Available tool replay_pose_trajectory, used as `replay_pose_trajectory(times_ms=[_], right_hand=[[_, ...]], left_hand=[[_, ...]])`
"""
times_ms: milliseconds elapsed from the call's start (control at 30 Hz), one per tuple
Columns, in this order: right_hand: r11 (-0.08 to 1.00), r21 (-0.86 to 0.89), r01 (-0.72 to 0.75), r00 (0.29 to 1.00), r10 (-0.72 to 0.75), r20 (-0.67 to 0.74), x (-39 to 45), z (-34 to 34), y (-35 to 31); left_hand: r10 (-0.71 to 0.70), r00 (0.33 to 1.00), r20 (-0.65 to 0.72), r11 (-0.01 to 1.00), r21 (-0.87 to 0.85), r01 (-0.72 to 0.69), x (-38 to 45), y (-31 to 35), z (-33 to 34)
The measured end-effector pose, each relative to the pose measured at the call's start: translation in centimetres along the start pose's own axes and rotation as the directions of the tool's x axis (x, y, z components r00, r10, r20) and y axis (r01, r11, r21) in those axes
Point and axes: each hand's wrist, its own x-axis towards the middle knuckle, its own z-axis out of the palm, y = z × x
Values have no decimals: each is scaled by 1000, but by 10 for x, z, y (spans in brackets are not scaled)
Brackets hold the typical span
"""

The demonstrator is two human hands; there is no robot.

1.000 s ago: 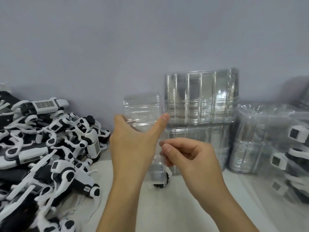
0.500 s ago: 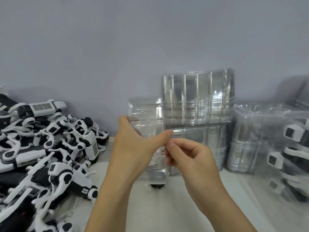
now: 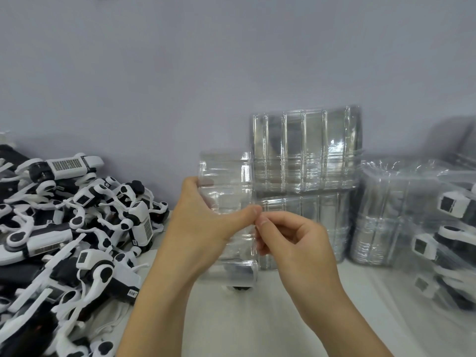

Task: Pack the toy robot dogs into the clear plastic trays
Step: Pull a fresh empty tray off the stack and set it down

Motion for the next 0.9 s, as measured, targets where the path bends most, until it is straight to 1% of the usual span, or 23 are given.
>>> replay_pose_trajectory(times_ms=[100, 300, 433, 533, 633, 733, 833, 900], right_hand=[[999, -34, 28, 1000, -28, -7, 0, 0, -1], [990, -124, 60, 997, -65, -33, 2, 0, 0], [984, -165, 75, 993, -89, -83, 5, -8, -3], [971, -215, 105, 979, -139, -151, 10, -22, -9], [989, -113, 98, 957, -124, -263, 15, -37, -14], [1000, 10, 29, 935, -23, -354, 18, -49, -15], [985, 169, -21, 929, 82, -361, 21, -56, -16], [967, 256, -17, 932, 108, -346, 21, -60, -18]], left_hand=[[15, 1000, -3, 1000, 6, -15, 1, -2, 0], [67, 996, -64, 998, 22, -66, 3, -3, 1], [77, 993, -93, 997, 27, -75, 4, -2, -8], [84, 984, -157, 996, -2, -85, 6, -5, -18], [89, 961, -262, 992, -64, -109, 8, -7, -30], [102, 932, -347, 981, -118, -152, 9, -8, -36], [115, 911, -396, 964, -176, -198, 9, -7, -36], [129, 900, -417, 954, -194, -227, 8, -5, -34]])
